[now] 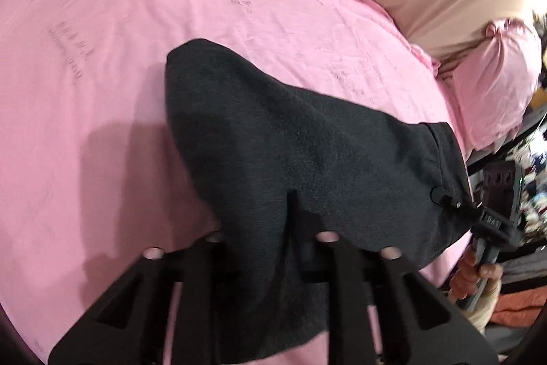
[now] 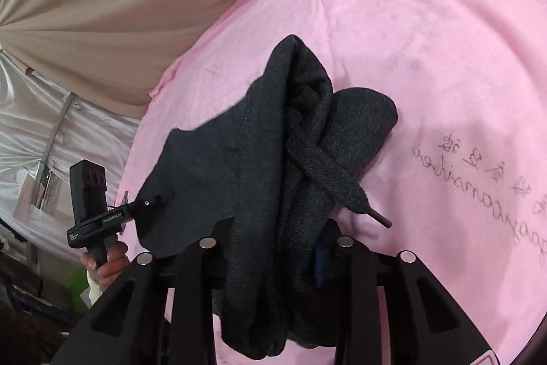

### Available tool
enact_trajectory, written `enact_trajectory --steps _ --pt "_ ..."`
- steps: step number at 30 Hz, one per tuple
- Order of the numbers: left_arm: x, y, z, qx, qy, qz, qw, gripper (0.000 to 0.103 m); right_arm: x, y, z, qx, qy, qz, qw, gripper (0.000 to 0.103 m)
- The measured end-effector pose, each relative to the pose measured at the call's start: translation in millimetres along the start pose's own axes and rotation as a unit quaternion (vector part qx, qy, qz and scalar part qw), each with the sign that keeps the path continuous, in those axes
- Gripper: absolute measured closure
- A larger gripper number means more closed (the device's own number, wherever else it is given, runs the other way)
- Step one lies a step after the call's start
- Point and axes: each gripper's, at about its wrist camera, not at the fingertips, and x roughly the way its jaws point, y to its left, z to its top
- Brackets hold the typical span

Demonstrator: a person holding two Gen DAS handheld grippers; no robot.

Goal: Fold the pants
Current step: 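Grasp the bundle with both grippers and lift it off the sheet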

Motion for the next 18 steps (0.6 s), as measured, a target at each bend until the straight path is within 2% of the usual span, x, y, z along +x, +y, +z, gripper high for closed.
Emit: enact_trajectory --steps 2,4,6,7,8,9,10,12,13,15,18 --pt "-25 -4 -5 -0.005 -0.006 -0.023 0.9997 0.092 -18 12 -8 -0.006 -0.013 0.019 1.000 0.075" --pt "-44 -15 -18 0.004 -0.004 -0.027 0.9996 0.092 -35 21 -22 -0.012 -0.020 0.016 1.000 0.075" --pt "-49 -21 -31 0.014 0.013 -0.026 0.9995 0.091 -40 15 -35 -0.005 -0.013 -0.003 1.000 0.074" --pt "-42 -21 -40 0.014 0.034 -0.022 0.9991 0.090 -37 6 -41 0.003 -0.004 -0.027 1.000 0.073" --pt "-36 -18 -45 0.013 0.042 -0.014 0.9989 0.086 -30 -7 -46 0.016 0.011 -0.049 0.999 0.071" --pt "-24 -14 -50 0.012 0.045 0.007 0.9989 0.076 -23 -16 -50 0.031 0.024 -0.059 0.997 0.065" --pt "-17 -10 -53 0.007 0.050 0.018 0.9985 0.068 -18 -29 -55 0.054 0.026 -0.046 0.997 0.062" --pt "-16 -4 -55 -0.008 0.031 -0.001 0.9995 0.045 -22 -40 -58 0.067 0.013 -0.007 0.998 0.059" --pt "-16 -3 -54 -0.007 0.032 -0.016 0.9993 0.040 -22 -42 -59 0.063 0.011 -0.003 0.998 0.059" --pt "-15 -10 -55 -0.002 0.025 -0.010 0.9996 0.029 -22 -42 -61 0.049 0.009 -0.002 0.999 0.053" --pt "-7 -35 -62 0.034 0.012 0.050 0.9981 0.026 -16 -26 -61 0.022 0.005 -0.009 1.000 0.038"
